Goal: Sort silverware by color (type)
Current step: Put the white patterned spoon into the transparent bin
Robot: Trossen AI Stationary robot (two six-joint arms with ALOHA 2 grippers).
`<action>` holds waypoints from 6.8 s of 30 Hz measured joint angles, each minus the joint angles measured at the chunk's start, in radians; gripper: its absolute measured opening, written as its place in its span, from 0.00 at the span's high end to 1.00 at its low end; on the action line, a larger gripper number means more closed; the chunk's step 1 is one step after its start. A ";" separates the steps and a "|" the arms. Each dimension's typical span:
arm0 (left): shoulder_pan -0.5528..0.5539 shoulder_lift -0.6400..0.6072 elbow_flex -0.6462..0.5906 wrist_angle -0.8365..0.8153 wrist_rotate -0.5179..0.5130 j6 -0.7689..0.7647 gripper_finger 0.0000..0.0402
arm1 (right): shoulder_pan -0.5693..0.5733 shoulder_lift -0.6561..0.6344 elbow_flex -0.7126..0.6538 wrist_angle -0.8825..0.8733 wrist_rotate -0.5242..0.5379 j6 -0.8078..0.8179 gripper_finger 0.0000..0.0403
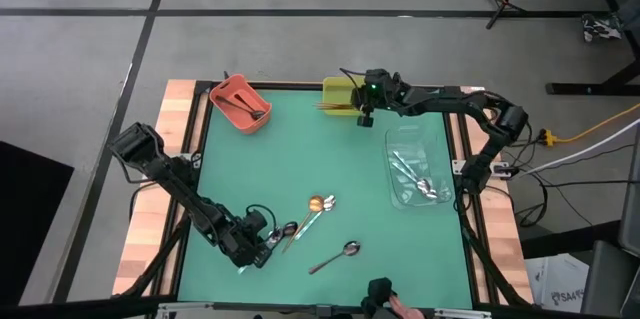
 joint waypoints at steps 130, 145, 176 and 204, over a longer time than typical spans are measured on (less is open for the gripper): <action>0.686 -0.069 0.000 0.654 0.460 0.201 0.97 | 0.818 -0.108 0.000 0.027 0.122 -0.056 0.83; 0.698 -0.069 0.000 0.659 0.512 0.141 0.97 | 0.818 -0.092 0.001 0.030 0.127 -0.056 0.83; 0.732 -0.069 0.000 0.716 0.487 -0.004 0.93 | 0.816 -0.091 0.000 0.051 0.124 -0.055 0.99; 0.715 -0.069 0.001 0.670 0.500 0.161 0.89 | 0.819 -0.158 -0.001 -0.149 0.022 -0.001 1.00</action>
